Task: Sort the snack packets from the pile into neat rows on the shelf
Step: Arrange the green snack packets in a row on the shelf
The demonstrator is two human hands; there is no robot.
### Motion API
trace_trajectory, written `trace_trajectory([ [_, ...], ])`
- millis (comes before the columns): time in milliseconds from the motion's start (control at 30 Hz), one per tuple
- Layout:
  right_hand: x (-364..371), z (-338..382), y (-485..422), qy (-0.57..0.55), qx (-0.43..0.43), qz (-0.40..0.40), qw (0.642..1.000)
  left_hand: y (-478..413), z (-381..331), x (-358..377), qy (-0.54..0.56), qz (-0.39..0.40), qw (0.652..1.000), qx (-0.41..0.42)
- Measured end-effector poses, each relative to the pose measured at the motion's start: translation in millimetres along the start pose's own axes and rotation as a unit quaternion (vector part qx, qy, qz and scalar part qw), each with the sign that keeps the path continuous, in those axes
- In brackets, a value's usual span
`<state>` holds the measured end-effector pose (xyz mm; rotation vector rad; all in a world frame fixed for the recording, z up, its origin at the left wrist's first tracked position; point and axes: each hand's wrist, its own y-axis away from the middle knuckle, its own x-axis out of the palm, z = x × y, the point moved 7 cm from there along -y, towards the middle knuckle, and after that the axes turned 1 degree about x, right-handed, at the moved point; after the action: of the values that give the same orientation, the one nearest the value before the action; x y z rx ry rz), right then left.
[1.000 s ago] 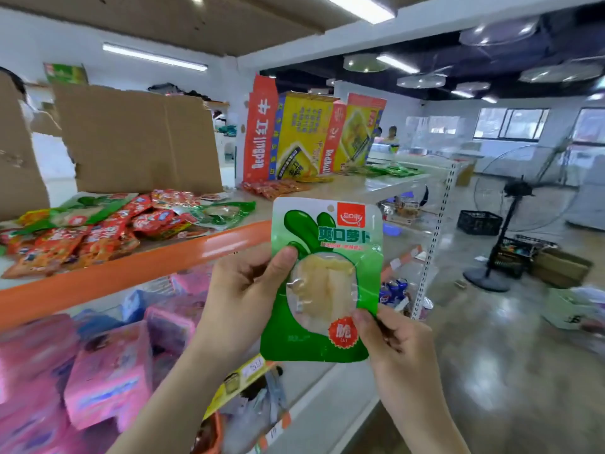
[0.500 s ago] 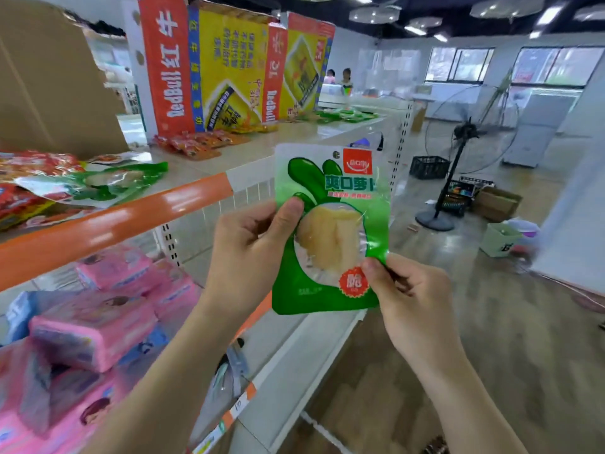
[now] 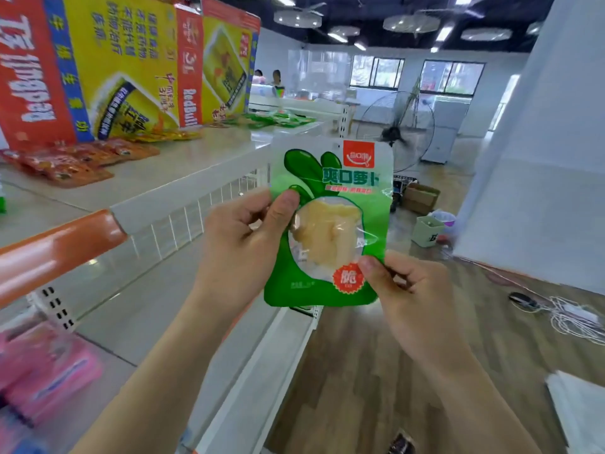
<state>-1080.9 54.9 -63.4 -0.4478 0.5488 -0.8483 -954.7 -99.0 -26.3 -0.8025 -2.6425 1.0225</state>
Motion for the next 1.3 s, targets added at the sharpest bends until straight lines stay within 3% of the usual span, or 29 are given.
trace_trajectory([
  [400, -50, -82, -49, 0.004, 0.058, -0.039, 0.998, -41, 70, 91, 0.046, 0.041, 0.998, -0.018],
  [633, -98, -144, -103, -0.03, 0.057, -0.006, 0.998, -69, 105, 168, 0.014, 0.023, 0.998, -0.049],
  [800, -128, -172, -146, -0.059, 0.039, 0.027, 0.997, -98, 102, 212, -0.032, -0.01, 0.999, -0.019],
  [1000, -140, -187, -186, -0.08, 0.028, 0.059, 0.995, -118, 95, 229, -0.06, -0.041, 0.997, 0.004],
  [1300, -120, -216, -220, -0.089, 0.038, 0.087, 0.992, -139, 136, 231, -0.061, -0.059, 0.996, -0.035],
])
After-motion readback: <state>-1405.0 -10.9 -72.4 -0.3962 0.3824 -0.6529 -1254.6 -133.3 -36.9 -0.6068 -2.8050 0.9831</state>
